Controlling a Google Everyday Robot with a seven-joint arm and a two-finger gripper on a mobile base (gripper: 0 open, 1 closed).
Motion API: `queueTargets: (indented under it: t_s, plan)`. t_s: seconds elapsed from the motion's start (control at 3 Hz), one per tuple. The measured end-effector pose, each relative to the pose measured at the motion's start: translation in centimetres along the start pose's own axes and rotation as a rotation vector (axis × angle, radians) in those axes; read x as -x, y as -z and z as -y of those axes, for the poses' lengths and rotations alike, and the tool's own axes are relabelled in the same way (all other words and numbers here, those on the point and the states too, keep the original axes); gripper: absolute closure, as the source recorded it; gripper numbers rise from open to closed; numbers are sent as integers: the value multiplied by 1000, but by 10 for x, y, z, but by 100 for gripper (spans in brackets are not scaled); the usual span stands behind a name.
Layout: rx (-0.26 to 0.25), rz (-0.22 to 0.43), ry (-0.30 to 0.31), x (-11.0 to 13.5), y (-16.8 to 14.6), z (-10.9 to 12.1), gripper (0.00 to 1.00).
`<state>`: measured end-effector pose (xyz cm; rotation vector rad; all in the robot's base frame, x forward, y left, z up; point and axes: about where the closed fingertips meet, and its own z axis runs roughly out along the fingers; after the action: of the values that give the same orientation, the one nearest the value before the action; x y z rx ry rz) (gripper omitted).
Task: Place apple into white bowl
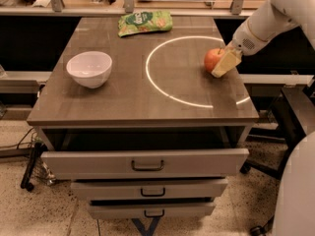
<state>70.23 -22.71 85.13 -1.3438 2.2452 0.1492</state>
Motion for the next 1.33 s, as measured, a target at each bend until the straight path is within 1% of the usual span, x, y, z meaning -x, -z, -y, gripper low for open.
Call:
queueTargets:
  t_s: [0.33, 0.67, 1.0, 1.33]
  plan:
    - [68, 48, 33, 20, 7, -17, 65]
    - [127, 122, 82, 49, 37, -35, 96]
    - [124, 116, 79, 47, 32, -33, 100]
    - [171, 133, 141, 65, 22, -54, 100]
